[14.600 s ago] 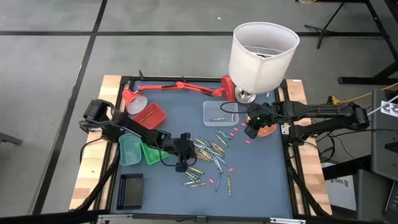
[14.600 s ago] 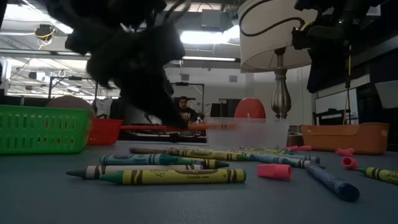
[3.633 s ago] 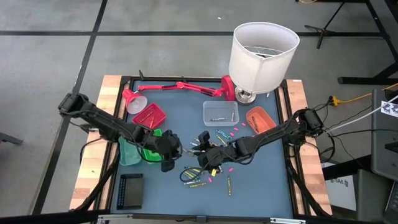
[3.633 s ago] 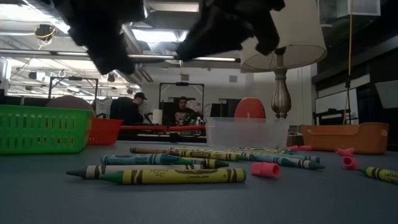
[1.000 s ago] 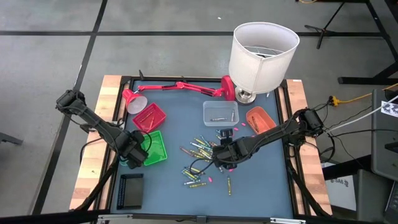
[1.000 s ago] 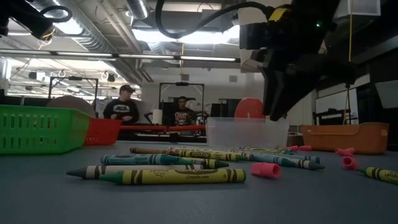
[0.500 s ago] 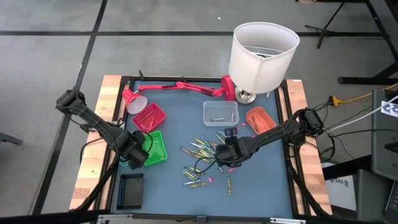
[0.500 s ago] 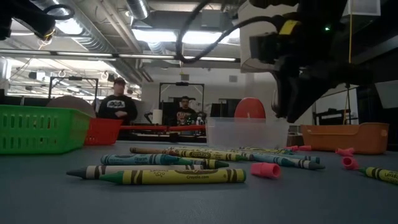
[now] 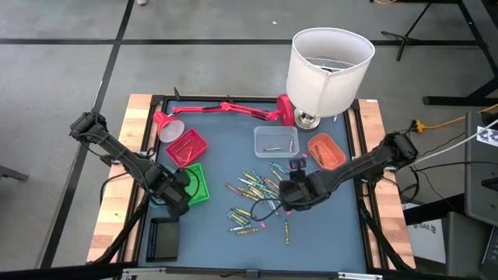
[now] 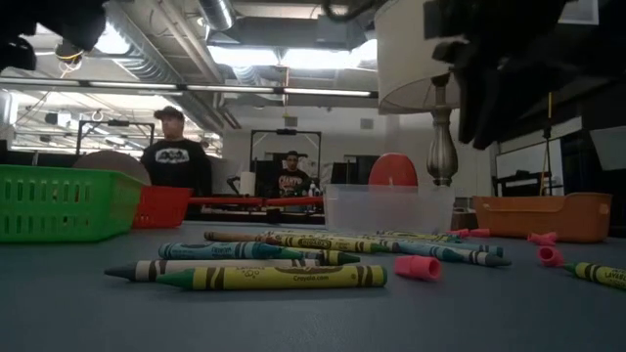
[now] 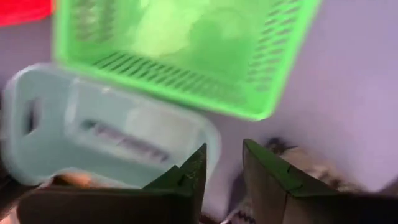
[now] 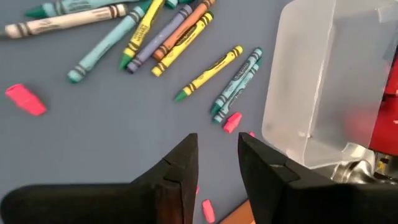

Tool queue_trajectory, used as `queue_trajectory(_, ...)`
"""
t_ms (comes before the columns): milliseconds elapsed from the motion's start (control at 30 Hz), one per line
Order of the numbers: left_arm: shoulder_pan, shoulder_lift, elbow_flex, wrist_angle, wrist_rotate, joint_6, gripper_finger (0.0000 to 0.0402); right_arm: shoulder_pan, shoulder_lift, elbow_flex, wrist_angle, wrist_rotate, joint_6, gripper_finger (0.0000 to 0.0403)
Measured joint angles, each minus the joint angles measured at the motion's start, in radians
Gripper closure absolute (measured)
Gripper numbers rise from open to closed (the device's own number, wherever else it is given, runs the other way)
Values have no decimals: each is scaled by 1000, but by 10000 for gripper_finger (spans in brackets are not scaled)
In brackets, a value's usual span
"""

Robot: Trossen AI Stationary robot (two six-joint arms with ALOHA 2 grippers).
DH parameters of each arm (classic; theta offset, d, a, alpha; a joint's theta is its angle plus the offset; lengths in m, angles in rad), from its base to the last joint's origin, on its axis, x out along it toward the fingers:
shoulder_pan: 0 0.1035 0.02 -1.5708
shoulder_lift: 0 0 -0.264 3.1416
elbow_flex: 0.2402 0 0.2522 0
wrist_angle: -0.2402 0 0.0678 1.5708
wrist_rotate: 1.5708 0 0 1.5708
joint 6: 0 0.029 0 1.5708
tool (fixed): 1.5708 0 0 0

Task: Sort crayons
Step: Put the green crayon into the green bin

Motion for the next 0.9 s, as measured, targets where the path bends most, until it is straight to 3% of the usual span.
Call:
queue_trajectory(167, 2, 0, 0, 195, -90, 61, 324, 38, -54, -47, -5, 12, 48, 292)
queue_trajectory(500, 10, 18, 0, 603, -475, 396, 325, 43, -139, -206, 62, 25, 187, 292)
queue_trajectory(667, 44, 96, 1, 782, -482, 577, 327, 43, -141, -247, 159, 2, 187, 292)
queue_trajectory(900, 109, 253, 1, 1009, -338, 796, 333, 43, -141, -266, 252, -3, 176, 292)
